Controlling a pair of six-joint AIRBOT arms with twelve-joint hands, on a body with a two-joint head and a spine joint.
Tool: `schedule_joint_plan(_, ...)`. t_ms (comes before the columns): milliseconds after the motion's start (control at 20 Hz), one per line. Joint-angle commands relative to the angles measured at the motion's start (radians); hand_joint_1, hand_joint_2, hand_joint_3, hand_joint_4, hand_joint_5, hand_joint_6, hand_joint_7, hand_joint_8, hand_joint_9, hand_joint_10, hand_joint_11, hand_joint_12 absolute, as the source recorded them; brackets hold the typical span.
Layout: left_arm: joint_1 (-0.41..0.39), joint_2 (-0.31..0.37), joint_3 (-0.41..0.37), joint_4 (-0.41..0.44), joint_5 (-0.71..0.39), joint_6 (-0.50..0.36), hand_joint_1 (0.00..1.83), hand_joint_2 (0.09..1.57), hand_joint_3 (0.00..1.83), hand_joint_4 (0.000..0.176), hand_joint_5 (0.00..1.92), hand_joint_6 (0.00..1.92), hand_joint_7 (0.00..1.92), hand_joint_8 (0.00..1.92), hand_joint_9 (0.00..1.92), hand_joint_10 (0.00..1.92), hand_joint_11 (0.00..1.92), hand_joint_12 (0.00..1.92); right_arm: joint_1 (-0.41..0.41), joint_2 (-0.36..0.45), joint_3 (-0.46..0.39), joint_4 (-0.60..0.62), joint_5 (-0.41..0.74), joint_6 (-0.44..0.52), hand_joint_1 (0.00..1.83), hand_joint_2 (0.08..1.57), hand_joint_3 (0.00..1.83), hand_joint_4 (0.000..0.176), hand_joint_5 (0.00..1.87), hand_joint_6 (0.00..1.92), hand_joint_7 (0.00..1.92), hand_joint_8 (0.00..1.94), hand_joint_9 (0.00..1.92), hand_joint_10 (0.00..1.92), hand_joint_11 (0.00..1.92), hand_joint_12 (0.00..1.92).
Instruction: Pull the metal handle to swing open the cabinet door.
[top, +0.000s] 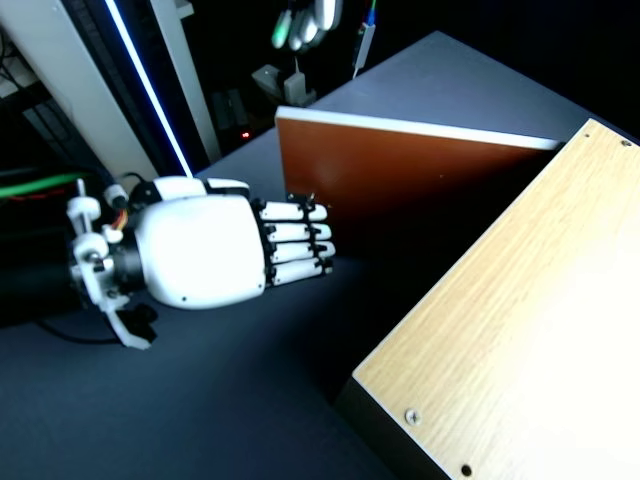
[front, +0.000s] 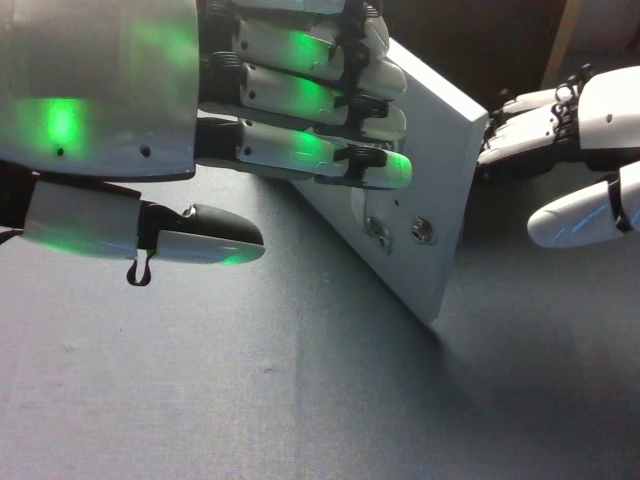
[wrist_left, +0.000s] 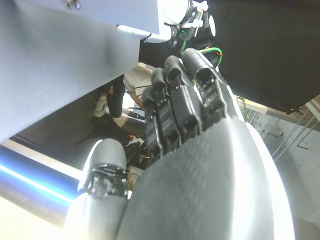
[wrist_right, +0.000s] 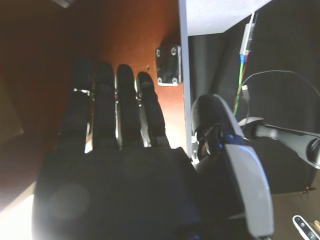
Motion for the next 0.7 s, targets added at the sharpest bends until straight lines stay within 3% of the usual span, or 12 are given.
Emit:
schedule_joint_plan(0,-0.010,0.005,-0.003,-0.095,-0.021,0.006,0.01,1.57,0.04,0.000,0.37,0.00,0.41,0.00,0.38,0.00,0.00,0.88,0.017,0.000,-0.001,0.084,0.056,0.002,0.00,1.50,0.00,0.000,0.22,0.00,0.23,0.00,0.22,0.00,0.00,0.68)
schedule_joint_plan(150,-0.010,0.005,-0.003,-0.095,-0.021,0.006,0.01,1.57,0.04,0.000,0.37,0.00,0.41,0.00,0.37,0.00,0.00,0.88,0.017,-0.011,-0.004,0.096,0.061,0.002,0.00,1.51,0.00,0.000,0.22,0.00,0.23,0.00,0.21,0.00,0.00,0.67)
schedule_joint_plan(300,-0.010,0.005,-0.003,-0.095,-0.021,0.006,0.01,1.57,0.04,0.000,0.36,0.00,0.40,0.00,0.37,0.00,0.00,0.86,0.017,-0.022,-0.011,0.114,0.084,-0.119,0.00,1.51,0.00,0.000,0.21,0.00,0.22,0.00,0.21,0.00,0.00,0.66)
schedule_joint_plan(650,-0.010,0.005,-0.003,-0.095,-0.021,0.006,0.04,1.57,0.02,0.000,0.36,0.00,0.41,0.00,0.38,0.00,0.00,0.89,0.017,-0.033,-0.025,0.146,0.125,-0.244,0.00,1.51,0.00,0.000,0.22,0.00,0.22,0.00,0.21,0.00,0.00,0.66)
